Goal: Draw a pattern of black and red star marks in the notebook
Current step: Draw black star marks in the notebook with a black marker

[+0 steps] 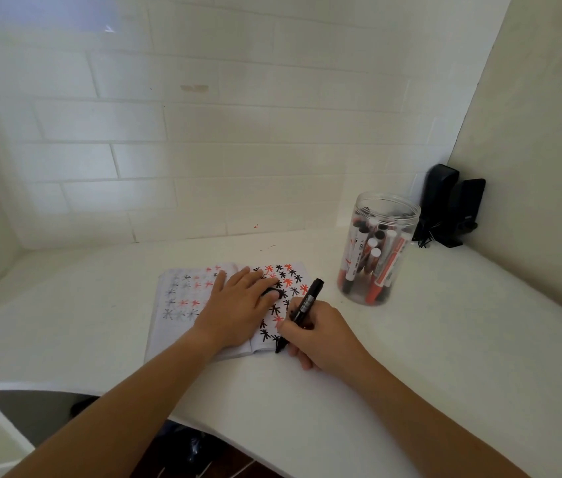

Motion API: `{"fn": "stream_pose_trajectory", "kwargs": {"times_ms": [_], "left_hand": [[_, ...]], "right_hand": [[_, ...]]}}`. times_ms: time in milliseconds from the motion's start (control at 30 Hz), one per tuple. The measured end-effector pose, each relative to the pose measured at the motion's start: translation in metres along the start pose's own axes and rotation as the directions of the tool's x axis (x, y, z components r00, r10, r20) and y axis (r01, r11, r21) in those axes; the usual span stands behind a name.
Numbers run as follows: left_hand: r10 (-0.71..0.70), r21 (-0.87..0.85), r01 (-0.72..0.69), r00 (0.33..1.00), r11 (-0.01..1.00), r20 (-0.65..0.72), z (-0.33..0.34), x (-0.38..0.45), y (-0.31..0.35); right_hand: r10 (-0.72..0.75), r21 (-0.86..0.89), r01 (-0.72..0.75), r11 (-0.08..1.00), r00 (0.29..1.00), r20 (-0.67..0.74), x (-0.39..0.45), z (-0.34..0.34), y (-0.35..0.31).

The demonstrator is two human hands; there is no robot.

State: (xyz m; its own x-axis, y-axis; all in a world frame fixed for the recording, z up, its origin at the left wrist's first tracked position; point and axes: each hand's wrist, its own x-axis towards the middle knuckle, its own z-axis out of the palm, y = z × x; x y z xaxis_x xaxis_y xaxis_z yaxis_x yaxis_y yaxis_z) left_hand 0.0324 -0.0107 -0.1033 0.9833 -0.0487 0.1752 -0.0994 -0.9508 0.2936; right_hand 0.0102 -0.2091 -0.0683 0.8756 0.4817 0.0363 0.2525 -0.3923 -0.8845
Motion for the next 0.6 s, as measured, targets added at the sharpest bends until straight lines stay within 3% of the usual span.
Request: {"fn": "stream_pose_trajectory", "kwargs": {"times_ms": [133,300,400,600], "left_hand": [[-0.010,-0.106,0.000,0.996,0.994,-0.089,0.001,0.003,-0.002],[0.067,-0.179,-0.128,0.947,0.975,-0.314,-0.002,0.000,-0.001],[0.107,-0.218,-0.178,0.947,0.960,-0.302,-0.006,-0.004,0.001],[0.124,-0.272,-0.202,0.953,0.941,-0.277,-0.009,-0.007,0.003]], "right_hand": [[-0.017,0.034,0.017,0.999,1.000,-0.012,0.000,-0.001,-0.001],[0.017,0.353,0.062,0.933,0.976,-0.216,0.007,-0.011,0.001],[0.022,0.408,0.106,0.907,0.954,-0.299,0.008,-0.017,0.001],[-0.027,0.339,0.145,0.930,0.944,-0.330,0.010,-0.018,0.006]]}}
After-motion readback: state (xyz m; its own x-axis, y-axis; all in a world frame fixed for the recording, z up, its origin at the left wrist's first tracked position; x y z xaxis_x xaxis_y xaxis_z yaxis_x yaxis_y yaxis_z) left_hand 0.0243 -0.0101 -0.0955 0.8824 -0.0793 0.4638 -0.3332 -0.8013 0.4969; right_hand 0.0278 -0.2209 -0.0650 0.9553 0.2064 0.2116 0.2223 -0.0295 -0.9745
